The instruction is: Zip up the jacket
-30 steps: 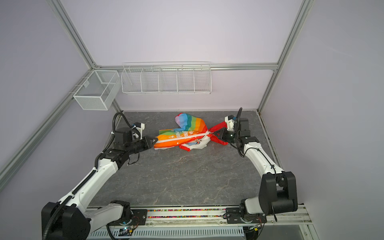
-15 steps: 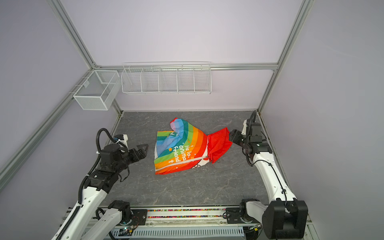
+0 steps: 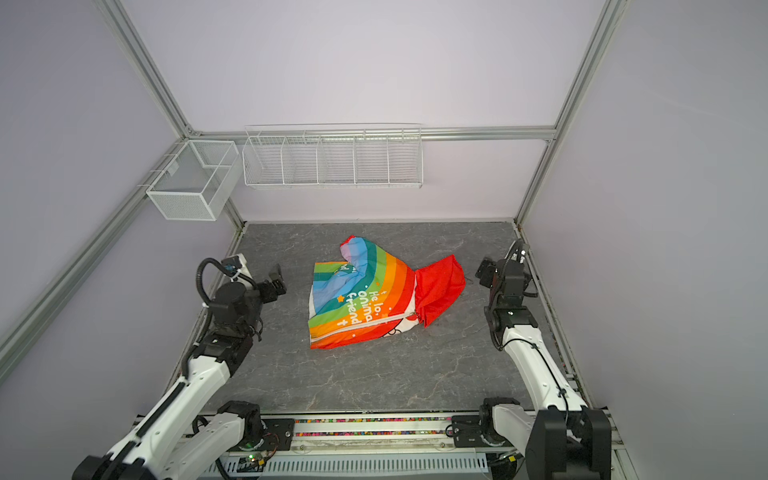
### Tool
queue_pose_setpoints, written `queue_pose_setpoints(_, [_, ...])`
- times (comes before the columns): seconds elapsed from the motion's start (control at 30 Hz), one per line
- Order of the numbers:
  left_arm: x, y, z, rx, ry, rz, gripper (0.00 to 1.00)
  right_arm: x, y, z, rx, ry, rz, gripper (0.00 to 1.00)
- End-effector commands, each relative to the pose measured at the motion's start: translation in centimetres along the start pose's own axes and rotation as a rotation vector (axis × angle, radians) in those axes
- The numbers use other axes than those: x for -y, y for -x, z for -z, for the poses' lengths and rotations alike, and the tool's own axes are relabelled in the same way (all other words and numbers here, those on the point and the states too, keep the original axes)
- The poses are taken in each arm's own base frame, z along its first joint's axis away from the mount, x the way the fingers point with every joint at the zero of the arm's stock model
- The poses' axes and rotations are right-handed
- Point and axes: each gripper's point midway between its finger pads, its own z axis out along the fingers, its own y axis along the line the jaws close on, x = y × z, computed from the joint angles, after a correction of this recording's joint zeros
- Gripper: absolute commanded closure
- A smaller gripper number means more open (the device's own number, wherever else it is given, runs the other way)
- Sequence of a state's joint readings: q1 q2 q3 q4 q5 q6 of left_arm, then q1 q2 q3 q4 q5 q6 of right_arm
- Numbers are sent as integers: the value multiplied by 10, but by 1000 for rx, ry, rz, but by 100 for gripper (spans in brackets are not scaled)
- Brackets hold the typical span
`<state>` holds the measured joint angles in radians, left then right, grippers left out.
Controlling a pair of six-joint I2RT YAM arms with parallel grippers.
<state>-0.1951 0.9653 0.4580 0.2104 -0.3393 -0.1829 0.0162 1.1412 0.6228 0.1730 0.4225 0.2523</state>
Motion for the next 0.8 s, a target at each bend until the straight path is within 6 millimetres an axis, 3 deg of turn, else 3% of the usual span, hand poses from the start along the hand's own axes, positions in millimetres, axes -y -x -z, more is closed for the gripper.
queue_pose_setpoints(0.0, [-44,-8,-14,89,183,-3,0,20,-28,-9,55,-104,77,11])
queue_pose_setpoints(0.13, [-45,-29,-36,110,174,-55,0,11,-51,-21,109,-76,159,11])
queue_pose_setpoints(0.23, [-36,-30,-47,138,127,-72,1,-7,-62,-28,160,-3,203,11])
queue_pose_setpoints(0.33, [-37,-53,-52,158,107,-75,1,-29,-71,-31,116,98,263,11])
queue_pose_setpoints(0.37, [-36,-48,-51,214,96,-85,1,-28,-72,-31,126,109,258,11])
queue_pose_setpoints(0.43, [-36,-51,-52,165,110,-76,1,-34,-80,-36,130,153,271,12])
queue_pose_setpoints(0.53, [-33,-52,-70,64,111,-91,1,-31,-87,-42,54,139,263,11])
queue_pose_setpoints(0.6, [-35,-52,-79,62,137,-96,1,-30,-82,-44,97,147,251,11])
queue_pose_setpoints(0.77, [-36,-52,-79,58,137,-93,1,-28,-85,-46,60,154,238,11])
